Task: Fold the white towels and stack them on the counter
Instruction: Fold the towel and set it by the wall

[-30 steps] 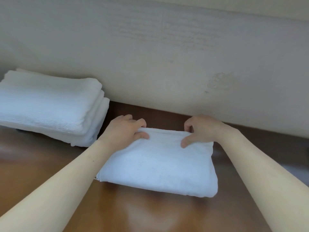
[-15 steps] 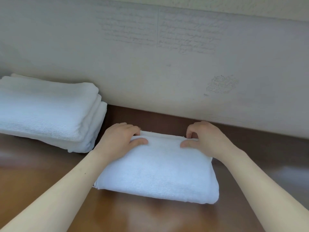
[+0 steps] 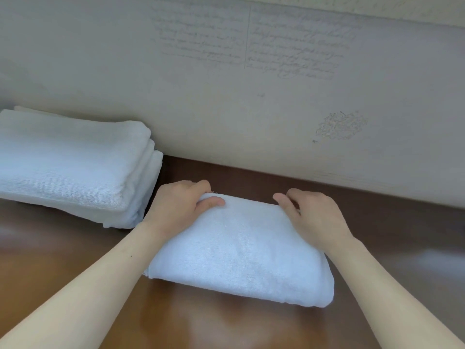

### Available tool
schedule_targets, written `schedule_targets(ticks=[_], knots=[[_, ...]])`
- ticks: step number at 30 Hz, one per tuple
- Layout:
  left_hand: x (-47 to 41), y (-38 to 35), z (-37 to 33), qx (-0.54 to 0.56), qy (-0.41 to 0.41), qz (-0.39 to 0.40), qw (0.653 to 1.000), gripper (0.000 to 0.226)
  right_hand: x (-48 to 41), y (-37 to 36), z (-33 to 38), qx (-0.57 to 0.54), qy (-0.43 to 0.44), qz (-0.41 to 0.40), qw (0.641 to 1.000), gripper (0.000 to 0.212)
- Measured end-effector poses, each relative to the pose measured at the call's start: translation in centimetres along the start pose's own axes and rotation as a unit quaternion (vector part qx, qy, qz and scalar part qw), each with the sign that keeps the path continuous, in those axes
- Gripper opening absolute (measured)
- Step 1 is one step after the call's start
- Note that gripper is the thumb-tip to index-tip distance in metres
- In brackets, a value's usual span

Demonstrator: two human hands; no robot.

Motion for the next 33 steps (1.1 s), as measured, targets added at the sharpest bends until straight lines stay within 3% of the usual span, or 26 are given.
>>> schedule_targets(ticks=[3, 6, 10, 13, 16, 18, 21, 24, 26, 30, 33], knots=[[-0.7, -0.4, 0.8, -0.003, 0.022, 0.056, 0.998, 0.072, -1.1, -0.5, -1.3, -0.016, -0.031, 0.005, 0.999, 0.059], [-1.3, -1.3, 2.3, 0.009, 0.111, 0.115, 0.987, 0.060, -2.0, -2.2, -2.3, -0.002, -0.060, 0.022, 0.998, 0.056], [-0.9, -2.4, 3.0, 0.042, 0.182, 0.102, 0.977, 0.053, -2.2, -3.3, -2.7, 0.032, -0.059, 0.003, 0.998, 0.049], [-0.4, -1.9, 2.2, 0.041, 0.174, 0.098, 0.979, 0.039, -1.9, -3.2, -2.2, 0.104, -0.040, -0.007, 0.994, 0.053], [-0.4, -0.6, -0.8, -0.018, 0.108, 0.052, 0.993, 0.020, -2.0, -3.3, -1.7, 0.177, -0.026, 0.003, 0.984, 0.055], [0.5, -0.7, -4.3, 0.010, 0.077, 0.069, 0.995, 0.032, -1.9, -3.3, -1.3, 0.217, -0.025, 0.015, 0.976, 0.054], [2.9, -2.9, -7.5, -0.011, 0.084, 0.221, 0.972, 0.060, -2.1, -2.6, -0.9, 0.236, -0.048, 0.042, 0.970, 0.051], [3.6, -4.0, -7.3, -0.064, 0.080, 0.239, 0.966, 0.062, -0.6, -1.0, 2.4, 0.037, -0.013, -0.029, 0.999, 0.053], [3.2, -4.2, -7.2, -0.064, 0.077, 0.224, 0.969, 0.064, 1.6, -1.1, 5.7, -0.067, 0.013, -0.070, 0.995, 0.055], [3.7, -4.3, -7.0, -0.083, 0.044, 0.228, 0.969, 0.068, 5.8, -4.6, 7.8, 0.057, -0.062, 0.069, 0.994, 0.069], [4.5, -3.9, -6.4, -0.079, 0.042, 0.208, 0.974, 0.064, 6.6, -4.9, 6.5, 0.133, -0.102, 0.074, 0.983, 0.070]])
Point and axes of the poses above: each hand's wrist, its own x-axis away from the middle knuckle, its own y-axis out of the back of the hand, z = x × y, the point moved 4 cm from there along -x, towards the middle knuckle
